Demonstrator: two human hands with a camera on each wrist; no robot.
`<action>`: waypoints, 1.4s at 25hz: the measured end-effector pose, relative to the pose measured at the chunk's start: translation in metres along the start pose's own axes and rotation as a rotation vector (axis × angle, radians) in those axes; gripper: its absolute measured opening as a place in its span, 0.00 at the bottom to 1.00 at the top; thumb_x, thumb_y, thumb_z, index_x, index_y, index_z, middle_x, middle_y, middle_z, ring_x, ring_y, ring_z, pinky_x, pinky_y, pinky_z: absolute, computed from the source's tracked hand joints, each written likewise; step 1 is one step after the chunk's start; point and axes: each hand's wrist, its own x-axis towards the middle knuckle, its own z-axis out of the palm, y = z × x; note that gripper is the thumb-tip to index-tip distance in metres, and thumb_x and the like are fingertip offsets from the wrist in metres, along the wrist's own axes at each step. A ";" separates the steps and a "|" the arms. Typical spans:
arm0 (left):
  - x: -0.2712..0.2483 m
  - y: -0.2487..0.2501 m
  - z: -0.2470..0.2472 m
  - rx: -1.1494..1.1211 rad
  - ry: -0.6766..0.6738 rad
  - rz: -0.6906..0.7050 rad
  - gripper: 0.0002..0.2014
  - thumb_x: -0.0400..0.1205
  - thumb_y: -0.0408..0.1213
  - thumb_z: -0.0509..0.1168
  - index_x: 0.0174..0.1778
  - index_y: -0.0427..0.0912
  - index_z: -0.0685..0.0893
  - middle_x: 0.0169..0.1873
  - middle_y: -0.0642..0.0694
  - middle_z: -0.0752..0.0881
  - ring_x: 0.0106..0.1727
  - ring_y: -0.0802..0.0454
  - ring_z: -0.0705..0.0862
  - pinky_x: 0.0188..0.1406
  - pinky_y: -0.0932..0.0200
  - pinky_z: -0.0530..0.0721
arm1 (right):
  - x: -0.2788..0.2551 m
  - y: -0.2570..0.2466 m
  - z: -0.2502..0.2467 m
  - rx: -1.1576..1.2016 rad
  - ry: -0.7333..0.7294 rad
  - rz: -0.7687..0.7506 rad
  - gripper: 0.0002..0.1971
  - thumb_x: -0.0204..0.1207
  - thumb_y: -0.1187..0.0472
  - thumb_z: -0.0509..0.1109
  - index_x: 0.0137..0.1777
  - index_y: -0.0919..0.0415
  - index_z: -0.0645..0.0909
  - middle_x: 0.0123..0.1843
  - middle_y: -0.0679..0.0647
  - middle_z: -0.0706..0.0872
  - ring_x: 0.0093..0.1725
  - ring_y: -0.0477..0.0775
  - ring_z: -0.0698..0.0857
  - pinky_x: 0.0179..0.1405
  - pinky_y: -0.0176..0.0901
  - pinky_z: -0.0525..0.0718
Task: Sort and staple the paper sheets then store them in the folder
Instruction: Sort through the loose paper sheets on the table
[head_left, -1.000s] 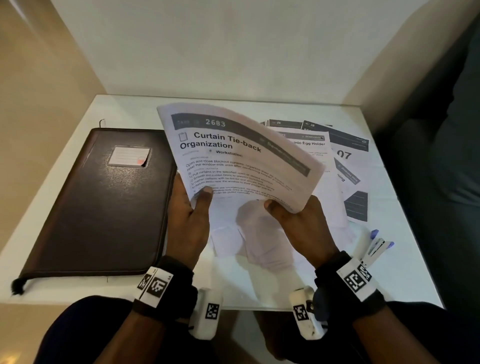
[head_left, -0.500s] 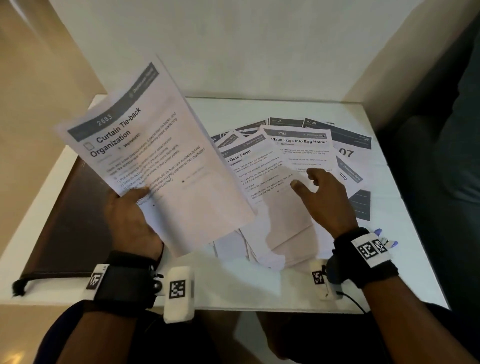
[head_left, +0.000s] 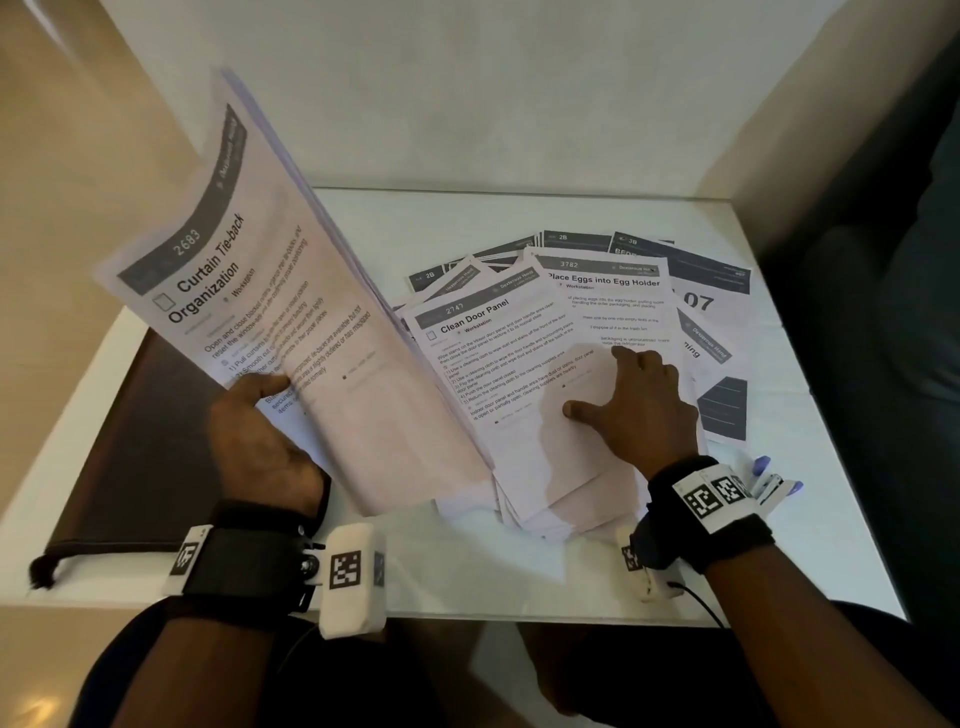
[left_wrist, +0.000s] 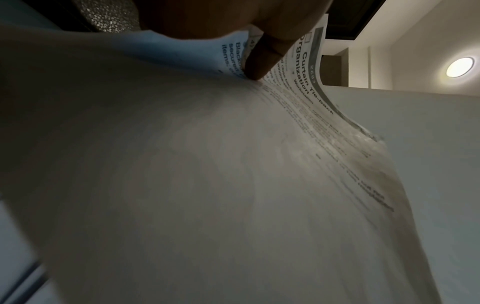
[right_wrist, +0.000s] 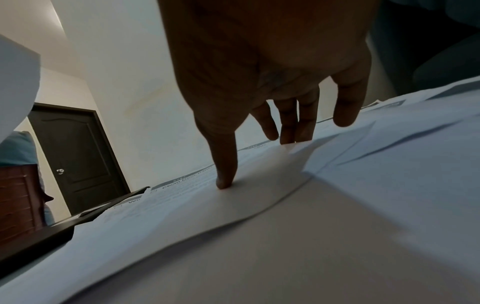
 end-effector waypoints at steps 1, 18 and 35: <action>-0.001 0.000 0.001 -0.015 0.000 -0.005 0.16 0.75 0.28 0.60 0.56 0.46 0.80 0.32 0.55 0.91 0.31 0.62 0.91 0.32 0.67 0.89 | 0.000 0.000 0.000 0.013 -0.001 0.009 0.48 0.70 0.34 0.78 0.84 0.55 0.62 0.78 0.58 0.69 0.78 0.63 0.67 0.61 0.66 0.78; 0.006 -0.004 -0.003 -0.055 -0.037 -0.069 0.14 0.89 0.31 0.51 0.63 0.45 0.78 0.38 0.51 0.91 0.37 0.57 0.92 0.38 0.61 0.92 | -0.001 -0.004 -0.011 0.255 0.039 -0.041 0.15 0.81 0.53 0.74 0.62 0.59 0.82 0.59 0.59 0.89 0.57 0.65 0.86 0.53 0.50 0.83; 0.011 -0.020 -0.009 0.179 -0.041 -0.135 0.17 0.76 0.37 0.66 0.62 0.46 0.80 0.55 0.45 0.84 0.56 0.48 0.85 0.63 0.48 0.82 | -0.076 -0.045 -0.005 0.724 0.373 -0.499 0.16 0.86 0.63 0.69 0.72 0.56 0.83 0.58 0.41 0.89 0.52 0.36 0.87 0.52 0.24 0.82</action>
